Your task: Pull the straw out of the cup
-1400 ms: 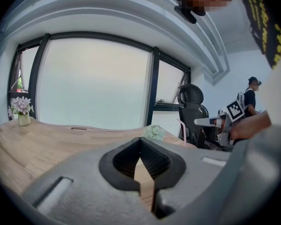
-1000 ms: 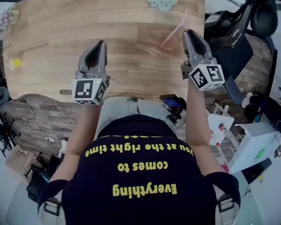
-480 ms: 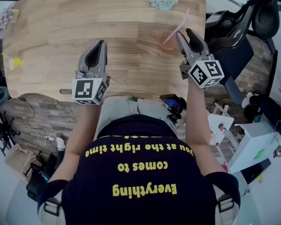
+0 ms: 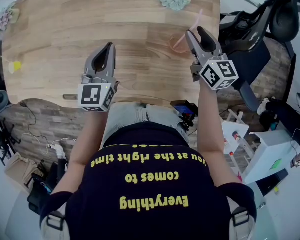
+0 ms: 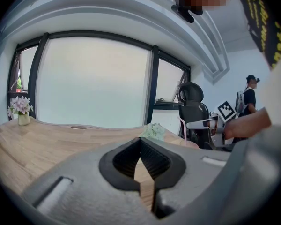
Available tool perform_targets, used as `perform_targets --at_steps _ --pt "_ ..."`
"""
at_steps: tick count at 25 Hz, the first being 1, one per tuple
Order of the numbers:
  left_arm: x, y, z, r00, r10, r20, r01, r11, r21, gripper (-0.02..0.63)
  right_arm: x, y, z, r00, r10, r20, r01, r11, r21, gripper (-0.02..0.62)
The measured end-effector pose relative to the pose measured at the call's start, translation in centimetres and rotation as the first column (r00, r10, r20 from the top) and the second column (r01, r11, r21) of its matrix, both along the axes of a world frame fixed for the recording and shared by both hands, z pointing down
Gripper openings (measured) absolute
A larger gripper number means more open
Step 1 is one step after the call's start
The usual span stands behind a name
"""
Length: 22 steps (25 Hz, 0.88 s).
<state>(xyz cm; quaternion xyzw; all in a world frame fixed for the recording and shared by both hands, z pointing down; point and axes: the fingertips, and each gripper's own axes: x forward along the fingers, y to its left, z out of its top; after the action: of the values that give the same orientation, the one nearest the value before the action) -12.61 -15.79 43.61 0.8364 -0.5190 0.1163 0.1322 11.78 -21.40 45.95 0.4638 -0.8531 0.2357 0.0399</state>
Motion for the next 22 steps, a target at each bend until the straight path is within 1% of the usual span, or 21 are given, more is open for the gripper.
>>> perform_targets --at_steps 11,15,22 --pt "-0.5 0.1 0.1 1.000 0.000 0.009 0.000 1.000 -0.004 0.000 -0.7 -0.9 0.4 1.000 -0.010 -0.004 0.010 1.000 -0.010 0.189" --pt "-0.6 0.1 0.1 1.000 0.001 0.005 -0.001 1.000 -0.008 0.000 -0.6 -1.3 0.3 1.000 0.010 -0.011 -0.010 1.000 -0.002 0.189" --pt "-0.7 0.2 0.2 1.000 0.005 0.005 -0.005 1.000 -0.005 0.000 -0.4 -1.6 0.1 0.999 0.027 -0.020 -0.027 1.000 0.002 0.164"
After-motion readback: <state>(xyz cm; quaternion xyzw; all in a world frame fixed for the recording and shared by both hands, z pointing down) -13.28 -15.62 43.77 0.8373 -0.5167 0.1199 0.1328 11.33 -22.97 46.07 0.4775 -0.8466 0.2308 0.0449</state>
